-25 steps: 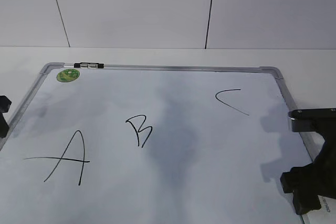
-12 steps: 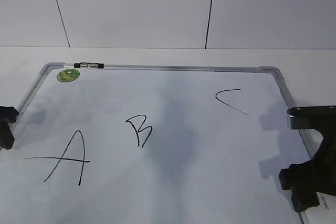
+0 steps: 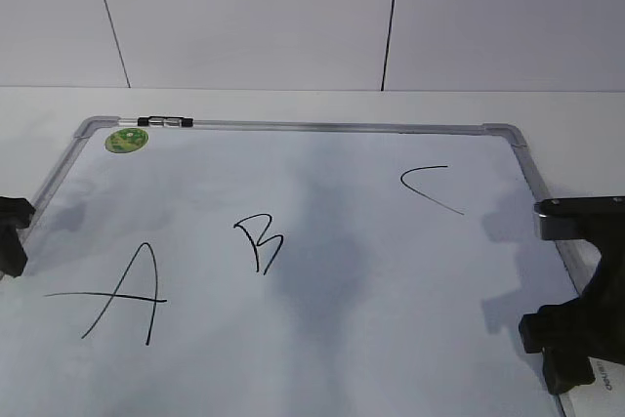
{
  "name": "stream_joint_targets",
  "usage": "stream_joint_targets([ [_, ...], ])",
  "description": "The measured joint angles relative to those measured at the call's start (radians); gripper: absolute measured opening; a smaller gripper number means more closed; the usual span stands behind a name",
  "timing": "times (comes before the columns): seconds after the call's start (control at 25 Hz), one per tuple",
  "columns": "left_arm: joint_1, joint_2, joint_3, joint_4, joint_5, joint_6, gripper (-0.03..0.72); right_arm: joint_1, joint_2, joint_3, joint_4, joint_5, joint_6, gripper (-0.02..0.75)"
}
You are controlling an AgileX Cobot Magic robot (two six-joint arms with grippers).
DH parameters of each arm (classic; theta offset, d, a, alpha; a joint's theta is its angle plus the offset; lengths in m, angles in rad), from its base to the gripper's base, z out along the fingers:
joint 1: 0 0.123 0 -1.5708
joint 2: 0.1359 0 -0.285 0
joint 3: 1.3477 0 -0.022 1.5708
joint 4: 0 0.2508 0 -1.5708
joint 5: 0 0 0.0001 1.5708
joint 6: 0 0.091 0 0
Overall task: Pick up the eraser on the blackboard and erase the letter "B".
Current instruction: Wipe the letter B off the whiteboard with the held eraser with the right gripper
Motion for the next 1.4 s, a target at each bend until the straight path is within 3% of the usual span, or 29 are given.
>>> stream_joint_targets([
  [0.72,0.000,0.045,-0.015,-0.001,0.007,0.000,0.343,0.000,0.000,-0.009,0.014,0.005,-0.018,0.575],
  [1.16,0.000,0.045,-0.015,-0.001,0.008,0.000,0.343,0.000,0.000,-0.241,0.157,0.084,-0.194,0.575],
  [1.4,0.000,0.045,-0.015,-0.002,0.010,0.000,0.343,0.026,0.025,-0.321,0.293,0.098,-0.377,0.575],
])
